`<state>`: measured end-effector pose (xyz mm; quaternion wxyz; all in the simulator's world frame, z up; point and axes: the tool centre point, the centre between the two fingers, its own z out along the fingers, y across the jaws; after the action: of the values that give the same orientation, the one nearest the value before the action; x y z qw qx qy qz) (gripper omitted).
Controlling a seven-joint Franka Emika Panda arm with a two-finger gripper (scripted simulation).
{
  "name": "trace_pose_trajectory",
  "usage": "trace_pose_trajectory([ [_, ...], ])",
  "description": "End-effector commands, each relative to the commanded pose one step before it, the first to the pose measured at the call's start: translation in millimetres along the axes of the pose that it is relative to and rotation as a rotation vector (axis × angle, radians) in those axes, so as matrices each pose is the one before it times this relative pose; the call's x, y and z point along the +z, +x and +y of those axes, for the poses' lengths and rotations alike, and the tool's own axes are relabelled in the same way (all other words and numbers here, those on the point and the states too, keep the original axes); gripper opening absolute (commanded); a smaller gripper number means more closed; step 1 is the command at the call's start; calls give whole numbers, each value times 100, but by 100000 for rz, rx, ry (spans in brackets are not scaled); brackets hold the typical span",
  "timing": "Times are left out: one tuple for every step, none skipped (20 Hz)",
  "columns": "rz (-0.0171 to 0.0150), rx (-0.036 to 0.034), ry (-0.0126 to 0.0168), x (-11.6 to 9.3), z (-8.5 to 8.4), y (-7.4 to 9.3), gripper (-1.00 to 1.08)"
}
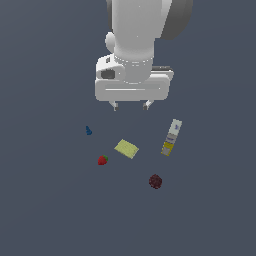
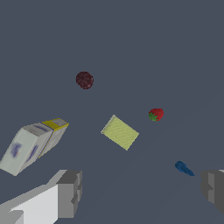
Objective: Pick up a designated object from a clutter of objects.
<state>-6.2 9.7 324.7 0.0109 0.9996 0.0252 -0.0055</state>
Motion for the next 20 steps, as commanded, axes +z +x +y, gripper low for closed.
trace_pose_trajectory([
  [0,0,0,0,1,0,100],
  [0,0,0,-6,52,13,100],
  [55,-29,-75,-50,111,20,100],
  [78,-37,-108,-74,186,35,100],
  [103,-44,-144,-99,262,48,100],
  [124,-42,-175,-121,341,63,100],
  [141,-28,-203,-134,376,66,100],
  [118,3,-171,-108,317,54,100],
  [86,31,-124,-76,246,43,100],
  [62,56,-86,-49,169,30,100],
  [24,58,-29,-14,84,19,100],
  [0,0,0,7,-30,3,100],
  [0,0,0,-1,-48,-26,100],
  [-38,-161,37,4,-40,-7,100],
  [-3,-182,-19,-26,-20,-14,100],
  [0,0,0,-3,17,0,100],
  [6,138,9,19,11,12,100],
  [1,291,35,47,18,24,100],
  [0,447,57,73,27,34,100],
  [-2,591,77,98,31,44,100],
])
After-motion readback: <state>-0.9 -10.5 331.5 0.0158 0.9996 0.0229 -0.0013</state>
